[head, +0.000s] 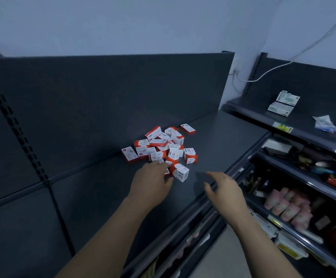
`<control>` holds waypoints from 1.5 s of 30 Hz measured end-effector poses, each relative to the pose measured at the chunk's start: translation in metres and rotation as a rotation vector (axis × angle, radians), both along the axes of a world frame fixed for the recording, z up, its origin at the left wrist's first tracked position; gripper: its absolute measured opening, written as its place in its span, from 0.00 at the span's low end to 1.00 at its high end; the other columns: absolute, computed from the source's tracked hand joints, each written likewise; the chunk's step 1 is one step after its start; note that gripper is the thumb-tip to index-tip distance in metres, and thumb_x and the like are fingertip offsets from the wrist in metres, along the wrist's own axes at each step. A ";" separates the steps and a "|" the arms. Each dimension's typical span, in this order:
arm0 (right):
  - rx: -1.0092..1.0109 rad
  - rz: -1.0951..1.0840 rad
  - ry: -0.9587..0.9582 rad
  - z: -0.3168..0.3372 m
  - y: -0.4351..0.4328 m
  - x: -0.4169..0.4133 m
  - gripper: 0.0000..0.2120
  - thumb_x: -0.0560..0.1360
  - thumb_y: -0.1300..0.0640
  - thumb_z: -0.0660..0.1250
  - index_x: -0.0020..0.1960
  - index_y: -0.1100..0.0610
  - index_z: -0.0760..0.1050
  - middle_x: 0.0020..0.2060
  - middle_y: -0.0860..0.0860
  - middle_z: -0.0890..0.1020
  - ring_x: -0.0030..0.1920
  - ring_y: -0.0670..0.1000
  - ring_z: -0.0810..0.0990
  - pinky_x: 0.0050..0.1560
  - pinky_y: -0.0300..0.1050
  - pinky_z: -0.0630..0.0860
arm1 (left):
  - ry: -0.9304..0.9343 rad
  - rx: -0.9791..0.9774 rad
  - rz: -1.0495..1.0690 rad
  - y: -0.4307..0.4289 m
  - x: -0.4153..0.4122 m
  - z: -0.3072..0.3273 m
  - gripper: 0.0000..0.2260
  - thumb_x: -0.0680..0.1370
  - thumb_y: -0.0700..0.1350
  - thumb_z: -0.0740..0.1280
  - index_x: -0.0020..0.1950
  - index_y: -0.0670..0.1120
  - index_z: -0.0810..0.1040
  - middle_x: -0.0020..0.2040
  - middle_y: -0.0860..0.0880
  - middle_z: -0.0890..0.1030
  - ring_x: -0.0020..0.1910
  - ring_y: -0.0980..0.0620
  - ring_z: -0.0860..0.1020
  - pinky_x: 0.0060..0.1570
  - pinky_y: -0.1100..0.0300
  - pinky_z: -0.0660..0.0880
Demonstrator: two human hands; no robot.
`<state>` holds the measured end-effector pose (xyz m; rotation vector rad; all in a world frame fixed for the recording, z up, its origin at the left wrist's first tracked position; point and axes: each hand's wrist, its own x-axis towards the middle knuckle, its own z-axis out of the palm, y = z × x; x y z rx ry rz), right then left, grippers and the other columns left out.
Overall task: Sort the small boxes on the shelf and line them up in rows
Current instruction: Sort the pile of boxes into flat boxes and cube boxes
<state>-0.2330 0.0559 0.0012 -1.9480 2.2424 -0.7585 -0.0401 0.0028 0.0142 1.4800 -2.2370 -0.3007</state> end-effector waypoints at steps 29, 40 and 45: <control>0.222 0.486 -0.189 -0.025 -0.158 -0.063 0.24 0.68 0.48 0.74 0.61 0.50 0.70 0.56 0.47 0.69 0.51 0.46 0.74 0.53 0.41 0.73 | 0.223 0.135 0.260 -0.043 -0.078 -0.041 0.23 0.70 0.50 0.71 0.64 0.54 0.72 0.57 0.56 0.74 0.55 0.56 0.72 0.54 0.61 0.72; 0.109 0.695 -0.299 -0.003 -0.127 -0.017 0.28 0.68 0.51 0.74 0.64 0.49 0.68 0.60 0.43 0.65 0.52 0.43 0.71 0.51 0.37 0.69 | 0.431 -0.073 0.544 0.020 -0.045 -0.025 0.27 0.68 0.47 0.73 0.66 0.54 0.71 0.54 0.59 0.72 0.56 0.59 0.72 0.57 0.65 0.69; 0.087 0.842 -0.336 0.000 -0.102 0.042 0.29 0.65 0.57 0.73 0.64 0.49 0.70 0.58 0.46 0.68 0.49 0.44 0.76 0.51 0.42 0.76 | 0.370 -0.134 0.718 0.066 0.001 -0.021 0.28 0.69 0.48 0.72 0.68 0.51 0.70 0.59 0.56 0.73 0.59 0.56 0.71 0.62 0.59 0.70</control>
